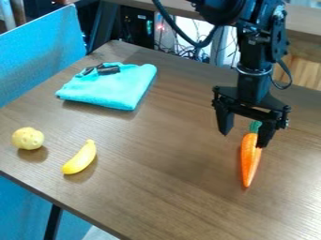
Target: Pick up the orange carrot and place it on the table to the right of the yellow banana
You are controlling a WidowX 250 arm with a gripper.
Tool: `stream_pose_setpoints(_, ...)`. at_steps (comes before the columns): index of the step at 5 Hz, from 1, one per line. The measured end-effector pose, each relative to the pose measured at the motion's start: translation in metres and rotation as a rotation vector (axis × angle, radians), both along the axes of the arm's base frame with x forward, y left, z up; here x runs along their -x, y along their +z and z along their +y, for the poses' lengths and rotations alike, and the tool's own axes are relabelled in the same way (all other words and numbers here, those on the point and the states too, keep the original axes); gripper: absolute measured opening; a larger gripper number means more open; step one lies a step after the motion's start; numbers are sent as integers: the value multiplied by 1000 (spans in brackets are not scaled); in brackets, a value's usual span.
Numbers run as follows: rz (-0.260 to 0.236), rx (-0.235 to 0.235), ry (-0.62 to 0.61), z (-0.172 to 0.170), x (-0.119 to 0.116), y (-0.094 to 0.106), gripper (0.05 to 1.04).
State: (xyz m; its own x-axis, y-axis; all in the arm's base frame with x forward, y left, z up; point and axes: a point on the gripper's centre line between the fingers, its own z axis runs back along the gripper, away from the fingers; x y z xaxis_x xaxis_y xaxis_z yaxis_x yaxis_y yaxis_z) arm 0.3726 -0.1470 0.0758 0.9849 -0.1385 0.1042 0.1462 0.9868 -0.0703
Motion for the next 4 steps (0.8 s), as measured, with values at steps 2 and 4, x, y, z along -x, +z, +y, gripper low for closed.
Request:
stream_pose_setpoints(2, 92, -25, 7, 2, 7, -30, 1001)
stream_pose_setpoints(4, 118, -35, 35, -1, -1, -41, 1001)
